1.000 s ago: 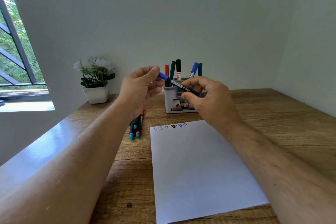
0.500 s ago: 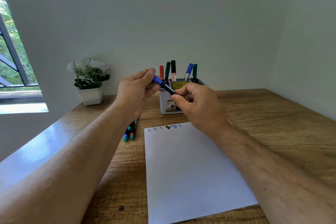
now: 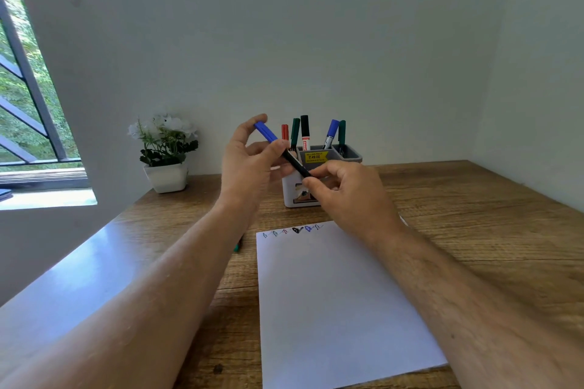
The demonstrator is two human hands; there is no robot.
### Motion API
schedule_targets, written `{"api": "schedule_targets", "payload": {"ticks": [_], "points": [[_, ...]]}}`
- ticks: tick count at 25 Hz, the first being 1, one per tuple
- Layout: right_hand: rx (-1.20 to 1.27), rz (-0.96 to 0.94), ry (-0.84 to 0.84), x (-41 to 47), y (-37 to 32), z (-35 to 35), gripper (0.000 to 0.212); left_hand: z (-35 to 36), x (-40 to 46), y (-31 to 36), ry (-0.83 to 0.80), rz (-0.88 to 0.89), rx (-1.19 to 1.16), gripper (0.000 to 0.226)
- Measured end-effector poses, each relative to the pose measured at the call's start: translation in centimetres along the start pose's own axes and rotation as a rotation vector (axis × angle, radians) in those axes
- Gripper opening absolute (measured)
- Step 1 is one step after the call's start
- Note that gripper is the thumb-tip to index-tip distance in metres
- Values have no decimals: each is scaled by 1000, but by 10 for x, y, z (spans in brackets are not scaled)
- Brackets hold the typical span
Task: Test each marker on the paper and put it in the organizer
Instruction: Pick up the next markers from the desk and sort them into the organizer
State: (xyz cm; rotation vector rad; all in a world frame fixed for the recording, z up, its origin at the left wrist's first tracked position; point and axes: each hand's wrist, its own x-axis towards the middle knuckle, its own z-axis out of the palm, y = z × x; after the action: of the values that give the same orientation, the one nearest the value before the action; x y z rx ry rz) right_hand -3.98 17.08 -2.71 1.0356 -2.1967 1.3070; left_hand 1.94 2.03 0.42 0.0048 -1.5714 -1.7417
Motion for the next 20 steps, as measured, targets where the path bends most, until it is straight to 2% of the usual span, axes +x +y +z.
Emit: {"api": "schedule_targets", "payload": {"ticks": [4,7,12,20], "points": [[-55,33,69,4,5,-2,19,1,5,12,74,290,83,46],[-84,69,25,3,5,-1,15,16,14,18,91,388,125,45],[-154,101,-49,4,3,4,8,57,37,4,33,415,384,43],[-261,39,-99,8,3,-1,11,98,68,-27,-38,299,717,50]]}}
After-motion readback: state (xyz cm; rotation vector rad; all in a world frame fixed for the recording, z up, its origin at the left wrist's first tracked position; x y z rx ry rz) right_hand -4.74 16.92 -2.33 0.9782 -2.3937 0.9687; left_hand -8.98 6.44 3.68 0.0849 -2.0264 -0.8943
